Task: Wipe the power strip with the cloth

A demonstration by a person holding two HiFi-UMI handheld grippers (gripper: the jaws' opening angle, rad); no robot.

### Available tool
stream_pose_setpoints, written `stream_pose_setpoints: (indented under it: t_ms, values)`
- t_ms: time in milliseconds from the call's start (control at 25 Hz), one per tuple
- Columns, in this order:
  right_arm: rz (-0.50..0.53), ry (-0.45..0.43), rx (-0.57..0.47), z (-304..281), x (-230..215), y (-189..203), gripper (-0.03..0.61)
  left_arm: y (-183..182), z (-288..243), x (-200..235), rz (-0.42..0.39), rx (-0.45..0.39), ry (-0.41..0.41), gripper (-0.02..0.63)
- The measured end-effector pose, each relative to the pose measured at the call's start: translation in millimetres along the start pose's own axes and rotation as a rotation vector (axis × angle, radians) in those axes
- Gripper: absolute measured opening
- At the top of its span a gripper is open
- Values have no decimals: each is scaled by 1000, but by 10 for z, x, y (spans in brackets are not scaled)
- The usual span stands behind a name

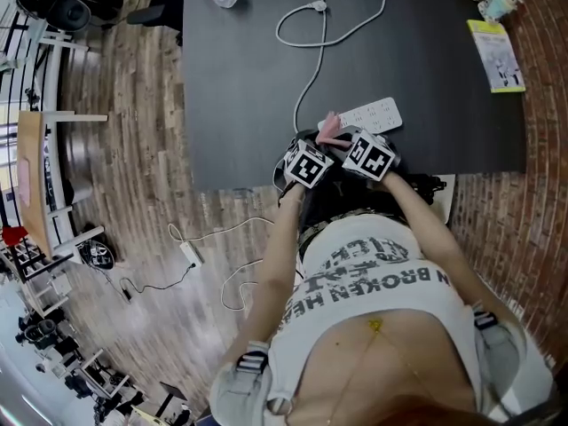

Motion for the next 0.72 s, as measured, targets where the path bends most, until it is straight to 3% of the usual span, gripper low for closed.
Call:
stream_pose_setpoints:
  t_ms: [720]
  values:
    - [-34, 69, 17, 63, -57, 42, 16, 2, 26, 3, 0, 6, -2, 275]
Point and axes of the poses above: the fingertips, and each gripper's own axes: z backward along the fingers, x to its left, y out of its underside, the point moved 8 cm from there along z, backward along the fingers, and after that the axes turned 9 degrees about -x, right-handed, at the moved point
